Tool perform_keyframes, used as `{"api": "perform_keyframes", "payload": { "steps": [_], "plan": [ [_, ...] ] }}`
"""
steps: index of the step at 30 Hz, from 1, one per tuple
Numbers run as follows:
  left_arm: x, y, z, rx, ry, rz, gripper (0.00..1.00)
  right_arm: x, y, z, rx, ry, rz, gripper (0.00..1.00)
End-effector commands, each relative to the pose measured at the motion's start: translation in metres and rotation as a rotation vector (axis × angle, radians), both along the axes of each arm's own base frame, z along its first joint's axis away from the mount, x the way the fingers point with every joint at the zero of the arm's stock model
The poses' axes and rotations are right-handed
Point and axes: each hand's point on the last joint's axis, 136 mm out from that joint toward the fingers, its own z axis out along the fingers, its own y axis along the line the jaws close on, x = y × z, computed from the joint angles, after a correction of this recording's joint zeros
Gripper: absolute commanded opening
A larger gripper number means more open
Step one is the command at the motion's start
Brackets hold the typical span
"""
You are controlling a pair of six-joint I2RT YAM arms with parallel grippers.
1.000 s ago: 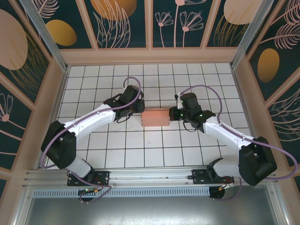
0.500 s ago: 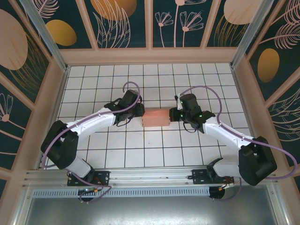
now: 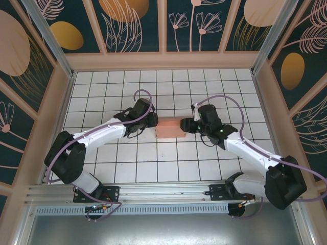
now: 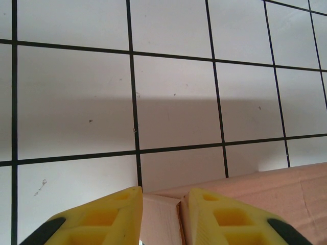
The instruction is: Fold the paper box
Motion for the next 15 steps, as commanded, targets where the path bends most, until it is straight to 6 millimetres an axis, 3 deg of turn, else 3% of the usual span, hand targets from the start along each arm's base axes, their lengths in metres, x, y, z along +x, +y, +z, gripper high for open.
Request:
{"api": "perform_keyframes", "payload": {
  "steps": [1, 7, 15],
  "plan": [
    [-0.019, 0.010, -0.031, 0.059, 0.102, -0.014, 0.29, 0.004, 0.005, 0.029, 0.089, -0.090, -0.004, 0.63],
    [-0.019, 0.009, -0.031, 0.064, 0.099, -0.032, 0.29, 0.020, 0.005, 0.024, 0.163, 0.030, -0.135, 0.70],
    [-0.029, 0.016, -0.045, 0.076, 0.120, -0.032, 0.32, 0.019, -0.005, -0.028, 0.079, 0.206, -0.229, 0.63]
  ]
}}
